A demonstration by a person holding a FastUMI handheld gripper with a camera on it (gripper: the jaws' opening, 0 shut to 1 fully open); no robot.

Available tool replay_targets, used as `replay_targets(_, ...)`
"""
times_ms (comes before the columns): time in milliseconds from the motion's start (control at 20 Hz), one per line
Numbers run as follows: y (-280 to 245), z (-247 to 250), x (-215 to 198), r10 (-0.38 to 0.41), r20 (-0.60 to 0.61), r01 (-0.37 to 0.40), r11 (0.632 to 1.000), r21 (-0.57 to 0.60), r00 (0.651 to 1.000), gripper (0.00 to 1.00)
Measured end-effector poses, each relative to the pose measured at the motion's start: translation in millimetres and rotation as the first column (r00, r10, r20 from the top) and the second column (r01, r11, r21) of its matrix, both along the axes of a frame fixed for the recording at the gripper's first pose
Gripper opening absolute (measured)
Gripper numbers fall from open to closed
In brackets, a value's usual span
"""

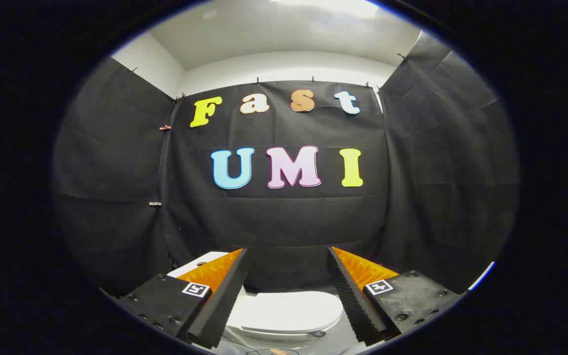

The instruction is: Open the toilet lid.

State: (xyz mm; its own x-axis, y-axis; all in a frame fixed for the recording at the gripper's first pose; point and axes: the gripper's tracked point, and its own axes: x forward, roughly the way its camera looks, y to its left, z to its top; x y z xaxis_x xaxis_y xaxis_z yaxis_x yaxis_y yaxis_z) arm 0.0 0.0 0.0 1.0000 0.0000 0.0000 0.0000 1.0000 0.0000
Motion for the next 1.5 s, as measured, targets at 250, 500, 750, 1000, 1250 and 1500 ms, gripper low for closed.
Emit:
replay_targets(250,-2,3,0,-0.004,0.002,0.004,1.0,0.0,1.0,0.99)
replay_targets(500,-6,0,-1,-0.011,-0.009,0.011,1.0,0.004,1.0,0.99)
replay_targets(750,-7,2,-2,-0.008,-0.005,0.008,1.0,0.003,1.0,0.99)
replay_targets(1000,-10,3,-4,-0.013,0.003,0.013,1.0,0.001,1.0,0.99)
replay_targets(1250,-17,-4,-3,-0.021,-0.01,0.021,1.0,0.022,1.0,0.99)
replay_targets(1500,-33,-27,4,-0.041,-0.052,0.045,0.996,0.074,0.998,0.99)
